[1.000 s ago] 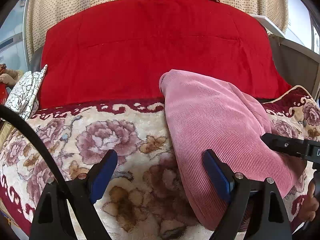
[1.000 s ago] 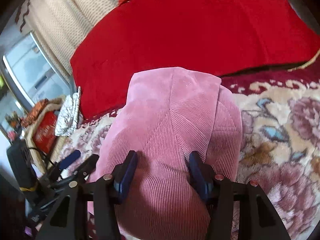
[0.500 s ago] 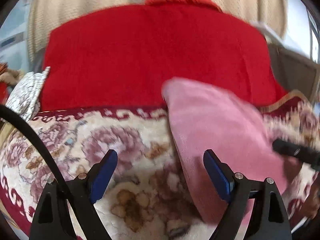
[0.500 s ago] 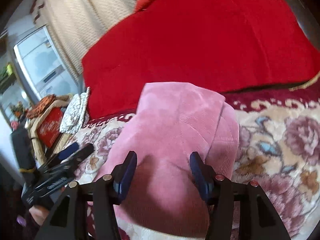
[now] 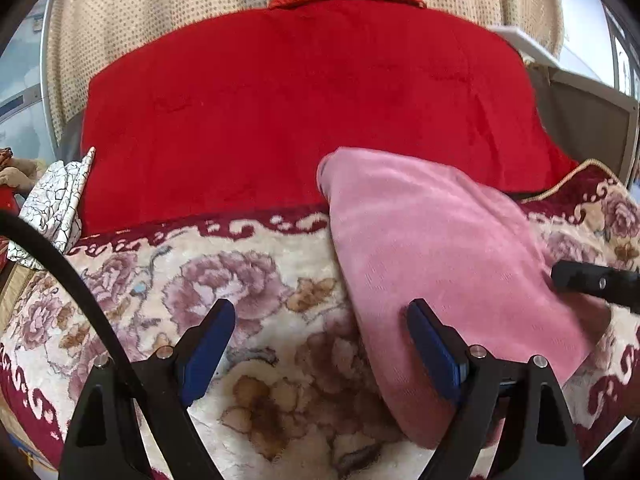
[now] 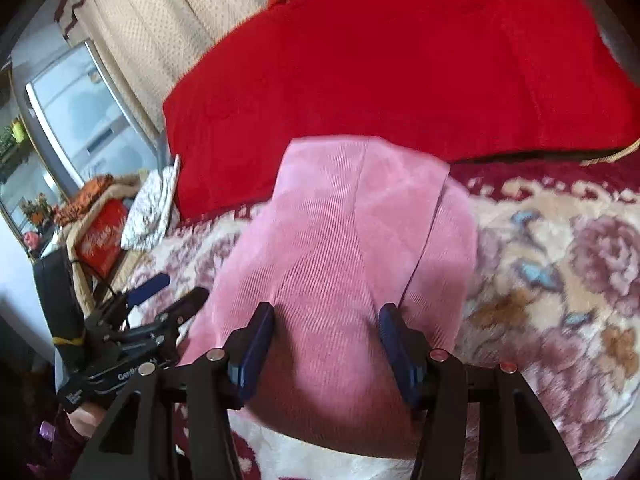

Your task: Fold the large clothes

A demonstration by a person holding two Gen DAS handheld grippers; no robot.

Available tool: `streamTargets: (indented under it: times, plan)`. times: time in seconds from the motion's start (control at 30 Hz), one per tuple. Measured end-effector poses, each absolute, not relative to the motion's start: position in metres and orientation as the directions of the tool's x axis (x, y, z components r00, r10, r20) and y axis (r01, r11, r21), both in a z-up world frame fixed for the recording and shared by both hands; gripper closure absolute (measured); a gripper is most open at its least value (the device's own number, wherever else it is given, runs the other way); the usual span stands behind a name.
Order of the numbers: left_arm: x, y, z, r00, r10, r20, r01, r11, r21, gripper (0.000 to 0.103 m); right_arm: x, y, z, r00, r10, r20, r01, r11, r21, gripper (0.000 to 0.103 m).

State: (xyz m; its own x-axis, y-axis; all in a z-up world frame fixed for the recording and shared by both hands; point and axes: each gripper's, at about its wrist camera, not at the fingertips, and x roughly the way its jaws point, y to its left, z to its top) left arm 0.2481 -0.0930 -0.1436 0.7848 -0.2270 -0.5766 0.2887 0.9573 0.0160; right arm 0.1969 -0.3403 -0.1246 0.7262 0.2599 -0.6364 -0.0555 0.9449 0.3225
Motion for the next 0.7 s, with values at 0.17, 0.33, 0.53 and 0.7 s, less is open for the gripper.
streamTargets:
  times: [0.17, 0.33, 0.53, 0.7]
  plan:
    - [0.246, -0.099, -0.142, 0.783, -0.259, -0.566, 0.317, 0.948, 0.005, 0.015, 0.193, -0.348, -0.117, 0.773, 0.261, -0.579, -0.039, 0.93, 0.366, 0.045]
    - [0.246, -0.111, -0.151, 0.783, -0.23, -0.578, 0.321, 0.945, 0.059, 0.015, 0.215, -0.349, -0.152, 0.652, 0.324, -0.685, 0.01, 0.9, 0.435, 0.045]
    - [0.248, -0.106, -0.152, 0.772, -0.246, -0.586, 0.321, 0.947, 0.024, 0.015, 0.218, -0.353, -0.153, 0.65, 0.355, -0.672, 0.018, 0.877, 0.481, 0.044]
    - [0.247, -0.108, -0.153, 0.776, -0.241, -0.583, 0.319, 0.947, 0.034, 0.015, 0.218, -0.349, -0.154, 0.651, 0.351, -0.673, 0.019, 0.879, 0.477, 0.044]
